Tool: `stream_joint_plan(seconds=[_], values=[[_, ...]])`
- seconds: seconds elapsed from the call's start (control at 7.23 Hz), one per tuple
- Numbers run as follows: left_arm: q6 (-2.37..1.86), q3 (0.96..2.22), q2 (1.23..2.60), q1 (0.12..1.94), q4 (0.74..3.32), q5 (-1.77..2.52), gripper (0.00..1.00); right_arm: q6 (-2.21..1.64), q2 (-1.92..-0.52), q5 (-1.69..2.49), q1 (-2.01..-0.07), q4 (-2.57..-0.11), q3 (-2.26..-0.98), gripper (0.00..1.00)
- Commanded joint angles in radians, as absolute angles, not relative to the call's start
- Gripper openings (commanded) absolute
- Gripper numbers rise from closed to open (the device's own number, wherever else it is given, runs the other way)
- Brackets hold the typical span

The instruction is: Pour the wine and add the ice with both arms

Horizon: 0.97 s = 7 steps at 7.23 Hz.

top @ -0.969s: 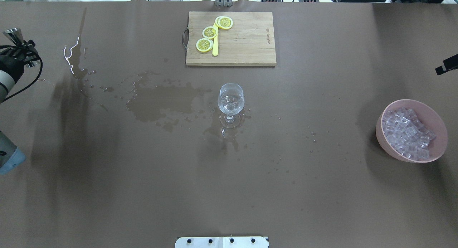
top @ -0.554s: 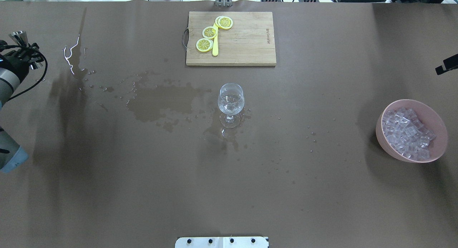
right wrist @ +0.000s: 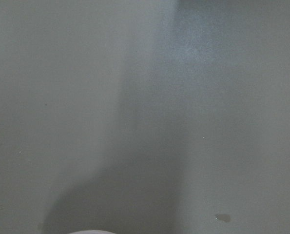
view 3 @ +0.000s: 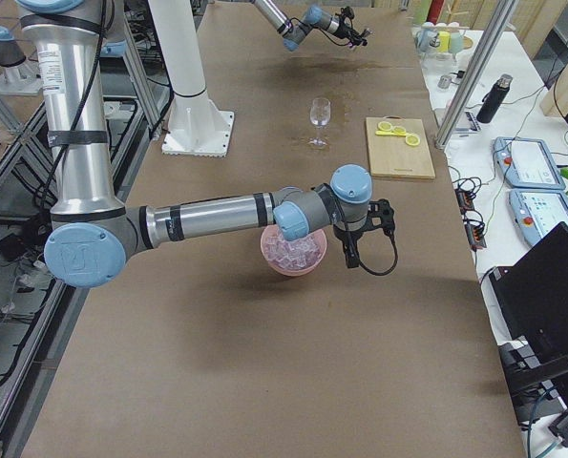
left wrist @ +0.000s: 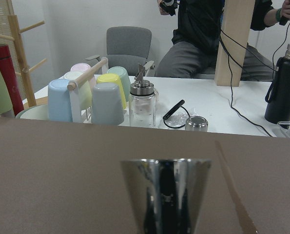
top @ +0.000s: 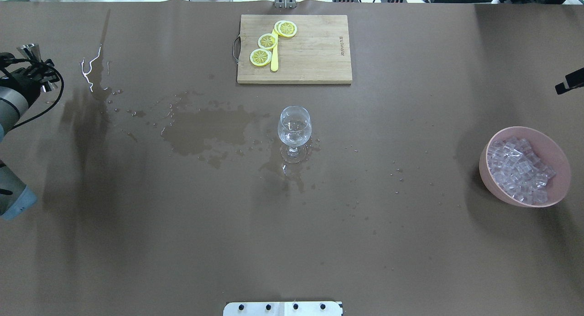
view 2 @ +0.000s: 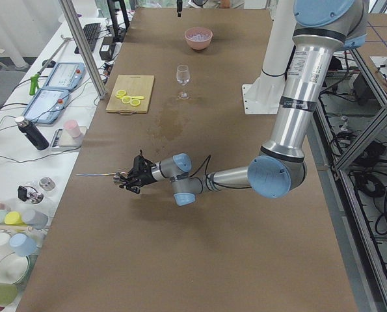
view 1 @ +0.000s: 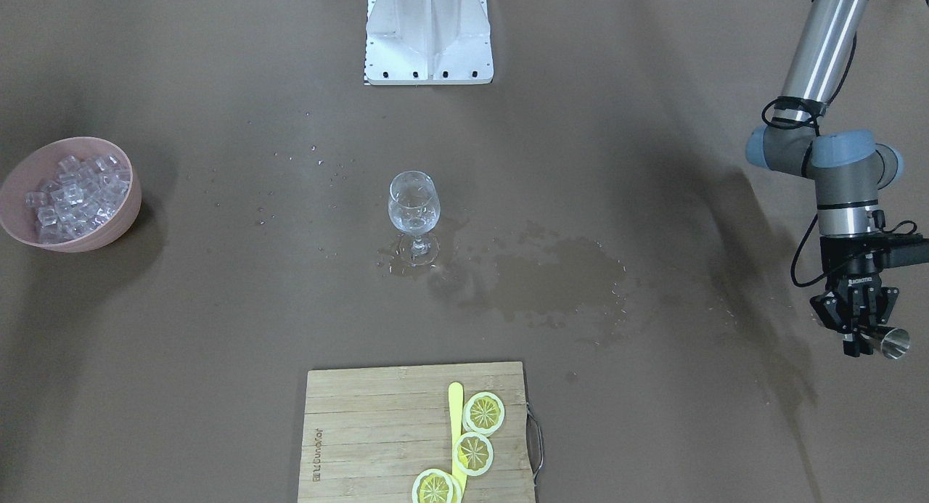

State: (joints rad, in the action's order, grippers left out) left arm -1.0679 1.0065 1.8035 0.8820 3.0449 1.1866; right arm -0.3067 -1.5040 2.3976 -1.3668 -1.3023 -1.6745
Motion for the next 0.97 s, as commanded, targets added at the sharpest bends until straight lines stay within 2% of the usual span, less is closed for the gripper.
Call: stream_joint_plan(seconds=[0.0, 0.14, 0.42, 0.83], values=[[-1.071, 1.008, 1.804, 0.882, 3.045, 1.192, 0.28, -0.307, -1.505, 2.398, -1.367, -1.302, -1.675, 1.00], [-1.069, 1.008, 1.804, 0.882, 3.045, 1.193, 0.36, -0.307, -1.508, 2.398, -1.367, -1.302, -1.681, 1.00], [-1.090, 1.009, 1.804, 0.882, 3.045, 1.192, 0.42, -0.307, -1.509, 2.398, -1.367, -1.302, -1.683, 1.00], [-1.115, 1.008, 1.805, 0.882, 3.042, 1.192, 0.44, -0.307, -1.511, 2.398, -1.368, -1.302, -1.683, 1.00]])
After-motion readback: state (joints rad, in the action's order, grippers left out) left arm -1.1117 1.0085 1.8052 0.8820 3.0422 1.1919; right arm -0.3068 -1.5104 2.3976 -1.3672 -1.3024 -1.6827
